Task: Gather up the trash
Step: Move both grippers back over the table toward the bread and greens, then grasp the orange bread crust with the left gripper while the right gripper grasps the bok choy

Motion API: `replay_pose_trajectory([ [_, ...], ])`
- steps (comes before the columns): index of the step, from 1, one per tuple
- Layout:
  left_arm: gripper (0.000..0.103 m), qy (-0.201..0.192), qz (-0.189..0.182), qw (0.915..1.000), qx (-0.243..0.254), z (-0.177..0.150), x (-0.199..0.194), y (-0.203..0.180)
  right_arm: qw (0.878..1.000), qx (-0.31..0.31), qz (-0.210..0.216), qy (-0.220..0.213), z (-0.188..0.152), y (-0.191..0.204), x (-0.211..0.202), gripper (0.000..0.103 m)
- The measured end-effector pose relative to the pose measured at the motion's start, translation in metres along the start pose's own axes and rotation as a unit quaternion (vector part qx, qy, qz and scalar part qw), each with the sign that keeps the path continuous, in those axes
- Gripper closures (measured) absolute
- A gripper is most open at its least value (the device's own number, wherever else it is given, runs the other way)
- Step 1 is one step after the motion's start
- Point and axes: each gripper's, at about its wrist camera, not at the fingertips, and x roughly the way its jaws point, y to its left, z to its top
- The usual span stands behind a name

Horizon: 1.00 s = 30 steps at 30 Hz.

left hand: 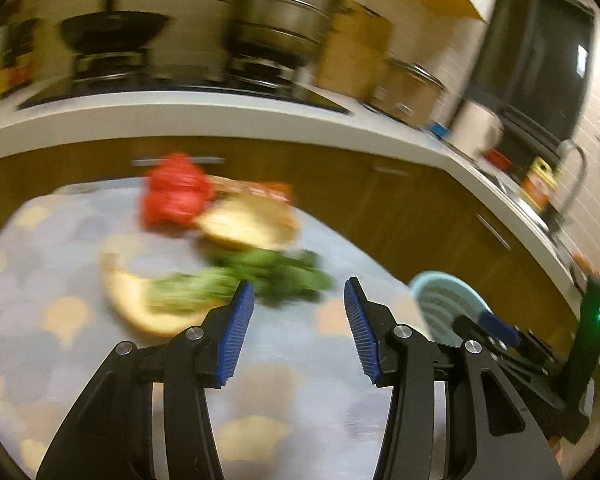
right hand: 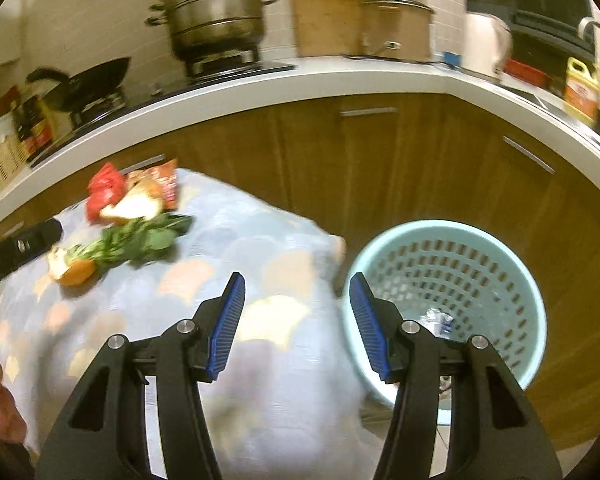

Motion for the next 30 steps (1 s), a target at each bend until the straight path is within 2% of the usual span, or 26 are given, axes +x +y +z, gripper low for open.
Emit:
replay_pose_trajectory([
  [4, 0.057, -0.006, 0.043, 0.9982, -0.042, 0.005, -0.014, 0.045, 1.000, -0.022, 0.013, 0.003, 0.000, 0.028, 0.005, 0.052],
  [8, 0.057, -0.001, 0.060, 0.9955, -0.073, 0.005, -0.018, 0.081, 0.999, -0.040, 0.034, 0.005, -0.003, 0.060, 0.013, 0.052],
  [12, 0.057, 0.019, 0.049, 0.9933, -0.103, 0.002, -0.014, 0.112, 0.996, -0.068, 0.055, 0.007, -0.012, 0.097, 0.021, 0.052],
  [15, 0.059, 0.037, 0.040, 0.9927, -0.108, 0.001, -0.004, 0.122, 0.994, -0.090, 0.065, 0.008, -0.019, 0.119, 0.024, 0.052],
  [19, 0.059, 0.053, 0.025, 0.9912, -0.118, 0.001, 0.010, 0.131, 0.992, -0.110, 0.066, 0.012, -0.029, 0.132, 0.029, 0.052],
  [25, 0.059, 0.062, 0.031, 0.9913, -0.112, 0.002, 0.029, 0.128, 0.992, -0.105, 0.068, 0.017, -0.028, 0.130, 0.034, 0.052],
  [27, 0.069, 0.072, 0.035, 0.9913, -0.104, 0.001, 0.039, 0.127, 0.993, -0.098, 0.070, 0.017, -0.027, 0.128, 0.035, 0.052],
  [28, 0.078, 0.078, 0.033, 0.9911, -0.103, 0.000, 0.044, 0.126, 0.993, -0.095, 0.071, 0.017, -0.027, 0.127, 0.035, 0.052],
  [30, 0.088, 0.088, 0.026, 0.9898, -0.109, -0.003, 0.051, 0.127, 0.993, -0.096, 0.071, 0.017, -0.027, 0.127, 0.035, 0.052],
])
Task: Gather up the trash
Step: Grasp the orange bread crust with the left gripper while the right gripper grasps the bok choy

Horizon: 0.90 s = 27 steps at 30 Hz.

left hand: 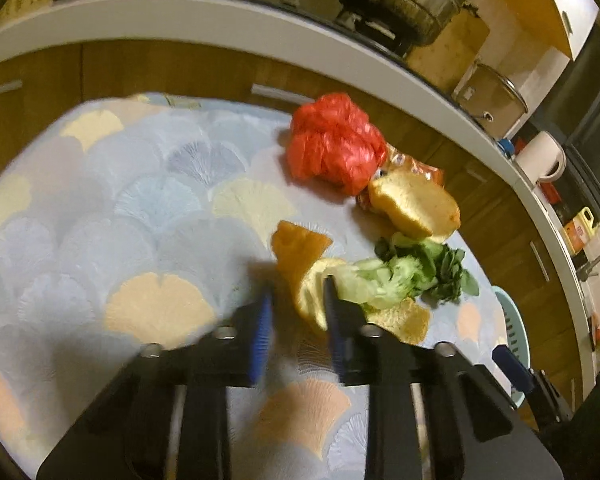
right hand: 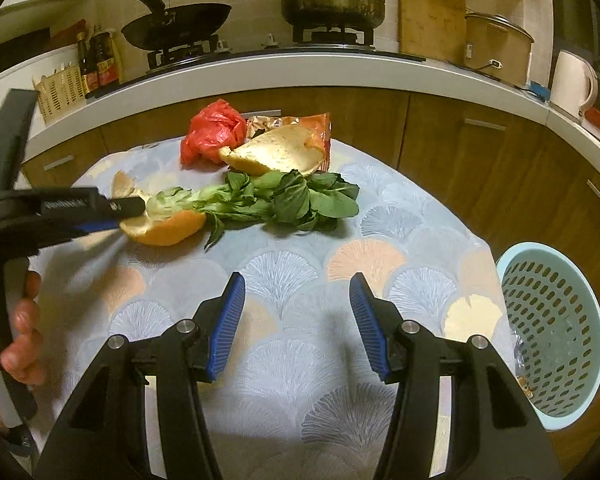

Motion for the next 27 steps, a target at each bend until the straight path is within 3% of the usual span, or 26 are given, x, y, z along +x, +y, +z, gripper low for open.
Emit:
replay_pose_trajectory([
  [1, 0.095, 0.000, -0.002, 1.0000, -0.002, 0.000, 0.002, 0.002, 1.000, -0.001, 0.000, 0.001, 0.000, 0.000, 0.000, 0.052],
  [6, 0.099, -0.015, -0.026, 0.9995, 0.012, -0.006, -0.007, 0.001, 1.000, -0.011, -0.010, 0.005, 0.001, 0.004, 0.002, 0.052],
  [11, 0.099, 0.008, -0.101, 0.9947, 0.015, -0.017, -0.026, 0.011, 1.000, -0.007, 0.001, 0.011, 0.008, 0.011, 0.002, 0.052],
  [14, 0.098, 0.022, -0.128, 0.9911, 0.030, -0.028, -0.038, 0.013, 1.000, -0.002, 0.002, 0.004, 0.016, 0.013, -0.004, 0.052],
  [24, 0.098, 0.033, -0.110, 0.9901, 0.080, -0.055, -0.048, 0.015, 0.988, 0.107, 0.100, 0.055, 0.010, 0.028, 0.004, 0.052],
  [27, 0.098, 0.034, -0.118, 0.9892, 0.079, -0.059, -0.049, 0.016, 0.986, 0.110, 0.105, 0.070, 0.004, 0.045, 0.012, 0.052],
])
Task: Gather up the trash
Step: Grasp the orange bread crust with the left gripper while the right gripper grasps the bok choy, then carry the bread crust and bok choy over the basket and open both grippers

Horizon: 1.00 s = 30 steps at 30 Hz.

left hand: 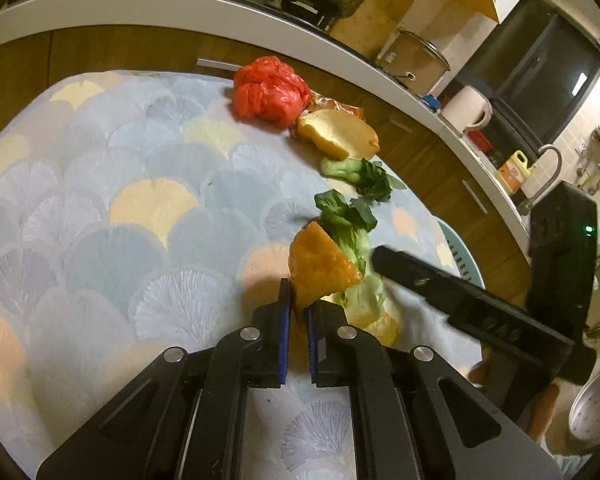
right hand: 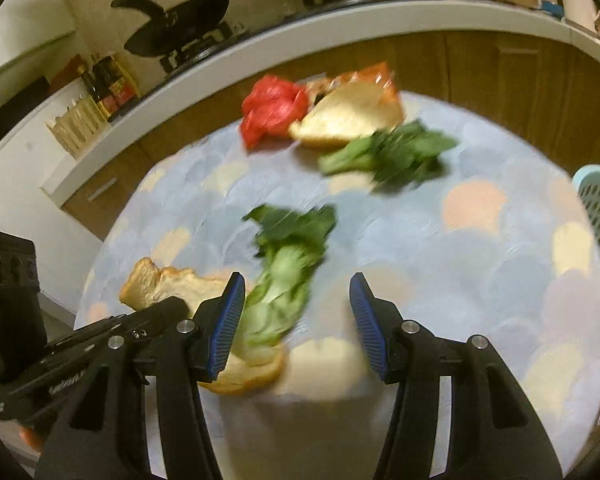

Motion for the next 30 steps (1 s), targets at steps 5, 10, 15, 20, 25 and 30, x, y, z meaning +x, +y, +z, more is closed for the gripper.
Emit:
replay_pose_trajectory([
  [5, 0.098, -0.001, -0.004, 1.0000, -0.006, -0.008, -0.002, 0.003, 1.000, -0.005, -0.012, 0.008, -0.003, 0.016, 0.019, 0.052],
  [10, 0.098, -0.006, -0.002, 0.9999, -0.015, -0.008, -0.002, 0.004, 0.999, -0.023, -0.023, 0.004, -0.002, 0.026, 0.025, 0.073],
  [15, 0.098, -0.014, 0.006, 0.9996, -0.024, -0.005, -0.002, 0.004, 1.000, -0.018, -0.017, -0.014, -0.001, 0.018, 0.009, 0.080],
  [20, 0.098, -0.016, 0.024, 0.9996, -0.007, 0.002, -0.007, -0.002, 0.998, -0.023, -0.036, -0.043, 0.004, 0.000, -0.018, 0.080],
  [25, 0.098, -0.029, 0.020, 0.9994, -0.004, 0.010, -0.015, -0.008, 0.996, -0.021, -0.057, -0.064, 0.008, -0.023, -0.038, 0.080],
  [30, 0.098, -0.039, 0.010, 0.9991, 0.016, 0.021, -0.017, -0.031, 0.993, -0.011, -0.077, -0.086, 0.009, -0.047, -0.061, 0.080],
])
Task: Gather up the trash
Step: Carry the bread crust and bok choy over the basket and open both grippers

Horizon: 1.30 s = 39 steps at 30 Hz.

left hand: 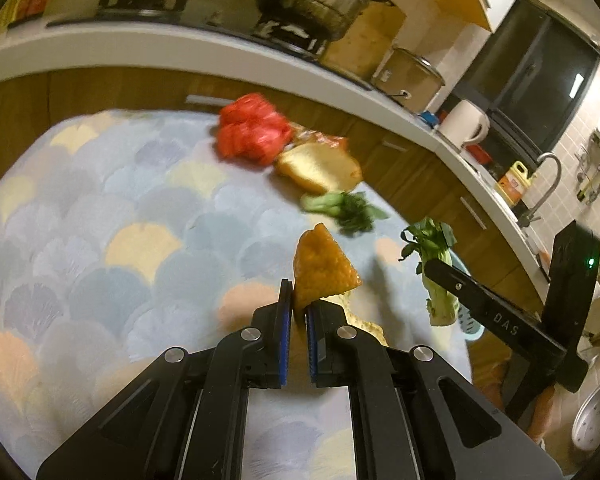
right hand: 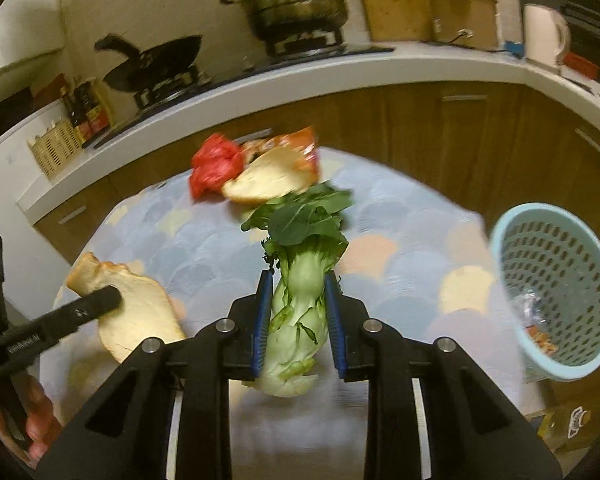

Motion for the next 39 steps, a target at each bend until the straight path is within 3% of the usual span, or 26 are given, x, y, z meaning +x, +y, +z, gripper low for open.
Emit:
replay_pose_trajectory([
  [8, 0.098, -0.005, -0.027, 0.9982, 0.053, 0.018, 0.018, -0.068, 0.997, 0.021, -0.049, -0.048, 0.013, -0.058, -0.041, 0.080],
  [16, 0.098, 0.015, -0.065, 0.9942, 0.084, 0.024, 0.068, -0.138, 0.991, 0.070, -0.091, -0.063, 0.009, -0.132, -0.065, 0.080],
  [24, 0.098, 0.061, -0.079, 0.9877, 0.120, 0.018, 0.132, -0.203, 0.981, 0.129, -0.138, -0.038, -0.006, -0.206, -0.066, 0.080],
  [29, 0.098, 0.092, -0.084, 0.9817, 0.145, 0.007, 0.173, -0.236, 0.973, 0.161, -0.163, 0.000, -0.018, -0.242, -0.053, 0.080],
  [36, 0.098, 0.121, -0.062, 0.9754, 0.174, -0.004, 0.218, -0.262, 0.964, 0.201, -0.169, 0.042, -0.029, -0.275, -0.035, 0.079],
  [39, 0.084, 0.122, -0.049, 0.9728, 0.191, -0.009, 0.228, -0.270, 0.961, 0.217, -0.162, 0.050, -0.031, -0.285, -0.031, 0.078],
])
